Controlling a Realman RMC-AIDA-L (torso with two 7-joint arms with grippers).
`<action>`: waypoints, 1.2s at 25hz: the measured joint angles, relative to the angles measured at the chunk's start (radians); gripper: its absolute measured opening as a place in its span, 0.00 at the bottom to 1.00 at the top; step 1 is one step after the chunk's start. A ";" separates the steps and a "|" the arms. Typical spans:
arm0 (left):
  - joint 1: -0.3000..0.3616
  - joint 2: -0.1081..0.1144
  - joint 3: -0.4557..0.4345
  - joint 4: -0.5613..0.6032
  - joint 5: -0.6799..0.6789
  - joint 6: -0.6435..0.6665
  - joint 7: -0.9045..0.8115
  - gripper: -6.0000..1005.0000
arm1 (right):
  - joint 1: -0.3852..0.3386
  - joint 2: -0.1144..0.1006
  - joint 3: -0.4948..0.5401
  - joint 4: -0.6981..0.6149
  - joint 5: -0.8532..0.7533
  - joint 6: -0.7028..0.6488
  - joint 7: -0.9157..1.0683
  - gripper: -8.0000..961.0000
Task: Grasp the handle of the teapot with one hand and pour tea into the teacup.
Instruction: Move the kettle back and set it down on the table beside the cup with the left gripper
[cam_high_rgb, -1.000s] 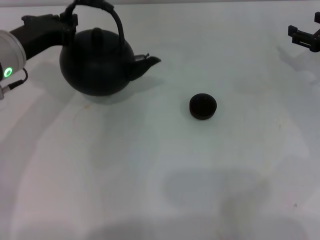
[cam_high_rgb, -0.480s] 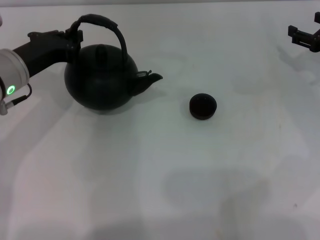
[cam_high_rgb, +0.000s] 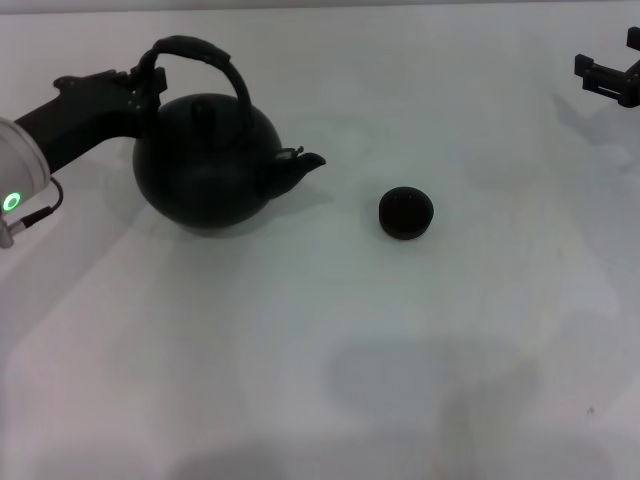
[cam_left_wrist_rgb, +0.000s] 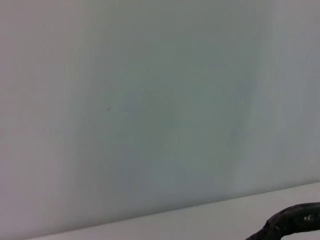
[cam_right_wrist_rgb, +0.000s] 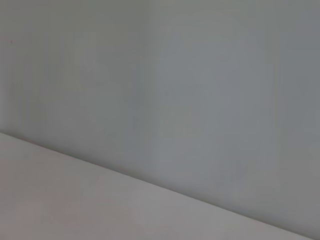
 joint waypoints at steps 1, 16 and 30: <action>-0.001 0.000 -0.004 -0.010 -0.004 0.005 0.008 0.12 | 0.000 0.000 0.000 0.000 0.000 0.000 0.000 0.88; -0.007 0.000 -0.019 -0.086 -0.035 0.009 0.081 0.11 | 0.000 -0.002 0.000 0.000 -0.001 -0.007 0.000 0.88; -0.007 0.000 -0.033 -0.084 -0.039 0.008 0.094 0.12 | 0.002 -0.004 0.000 0.000 -0.002 -0.013 -0.002 0.88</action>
